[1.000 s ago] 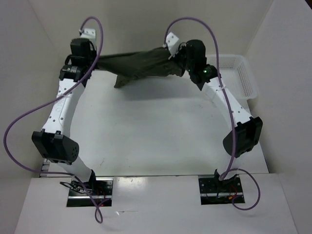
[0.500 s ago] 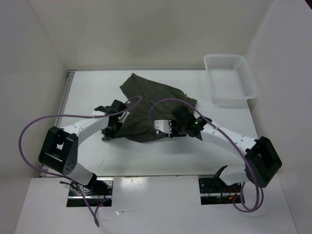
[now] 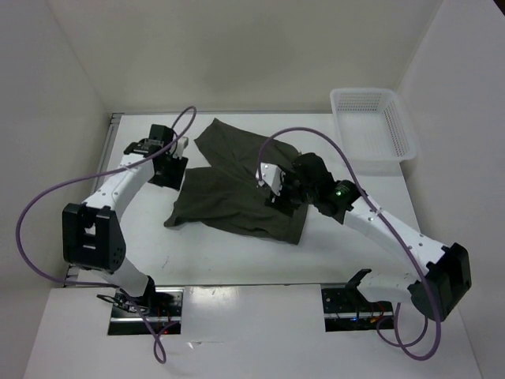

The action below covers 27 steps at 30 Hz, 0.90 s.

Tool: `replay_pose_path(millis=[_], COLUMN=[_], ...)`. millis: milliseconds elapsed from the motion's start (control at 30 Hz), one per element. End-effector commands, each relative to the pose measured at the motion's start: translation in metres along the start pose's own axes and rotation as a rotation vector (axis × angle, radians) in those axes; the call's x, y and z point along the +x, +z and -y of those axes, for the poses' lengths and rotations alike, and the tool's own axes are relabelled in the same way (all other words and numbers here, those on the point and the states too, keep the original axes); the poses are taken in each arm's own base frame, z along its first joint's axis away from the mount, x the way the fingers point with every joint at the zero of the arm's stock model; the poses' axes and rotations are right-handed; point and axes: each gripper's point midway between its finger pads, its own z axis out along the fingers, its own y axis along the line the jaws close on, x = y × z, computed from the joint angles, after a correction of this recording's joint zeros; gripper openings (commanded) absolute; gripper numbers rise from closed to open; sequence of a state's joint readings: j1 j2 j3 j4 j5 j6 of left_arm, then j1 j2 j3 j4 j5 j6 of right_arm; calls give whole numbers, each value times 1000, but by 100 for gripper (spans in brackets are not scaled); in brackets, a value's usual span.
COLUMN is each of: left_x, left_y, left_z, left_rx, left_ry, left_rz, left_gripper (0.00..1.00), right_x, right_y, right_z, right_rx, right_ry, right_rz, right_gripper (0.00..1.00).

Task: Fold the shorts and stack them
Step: Flatten the shorts out

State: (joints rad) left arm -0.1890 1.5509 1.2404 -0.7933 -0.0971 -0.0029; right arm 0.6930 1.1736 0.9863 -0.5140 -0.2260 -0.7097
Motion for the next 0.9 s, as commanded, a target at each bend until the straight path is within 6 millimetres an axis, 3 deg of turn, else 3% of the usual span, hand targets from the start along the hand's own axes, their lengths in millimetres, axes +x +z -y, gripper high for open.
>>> replay_pose_path(millis=[0, 33, 133, 167, 233, 367, 500, 633, 667, 767, 867], left_x=[-5, 6, 29, 27, 26, 45, 68, 83, 83, 89, 82], left_y=[33, 50, 74, 78, 84, 93, 90, 98, 101, 108, 100], left_z=[-23, -30, -28, -24, -21, 0, 14, 1, -5, -23, -50], left_rx=[-4, -7, 29, 51, 69, 171, 232, 145, 111, 17, -85], left_ry=[-72, -94, -115, -118, -120, -132, -144, -130, -124, -120, -144], left_rz=[-45, -104, -203, -196, -185, -249, -304, -316, -307, -304, -258], left_gripper=[62, 62, 62, 62, 62, 62, 55, 20, 8, 0, 0], right_x=[-14, -12, 21, 38, 53, 63, 80, 110, 119, 130, 144], right_y=[20, 24, 40, 44, 52, 66, 77, 83, 84, 84, 82], right_z=[17, 24, 12, 7, -3, -29, -46, -72, -82, -98, -103], right_rx=[34, 57, 59, 57, 25, -58, -117, -209, -242, -300, -339], right_ry=[264, 286, 329, 357, 371, 292, 144, 33, 16, -69, -146], right_rz=[36, 36, -50, -100, -155, -210, -281, -374, -403, -437, -486], right_gripper=[70, 61, 47, 44, 37, 32, 30, 30, 30, 30, 30])
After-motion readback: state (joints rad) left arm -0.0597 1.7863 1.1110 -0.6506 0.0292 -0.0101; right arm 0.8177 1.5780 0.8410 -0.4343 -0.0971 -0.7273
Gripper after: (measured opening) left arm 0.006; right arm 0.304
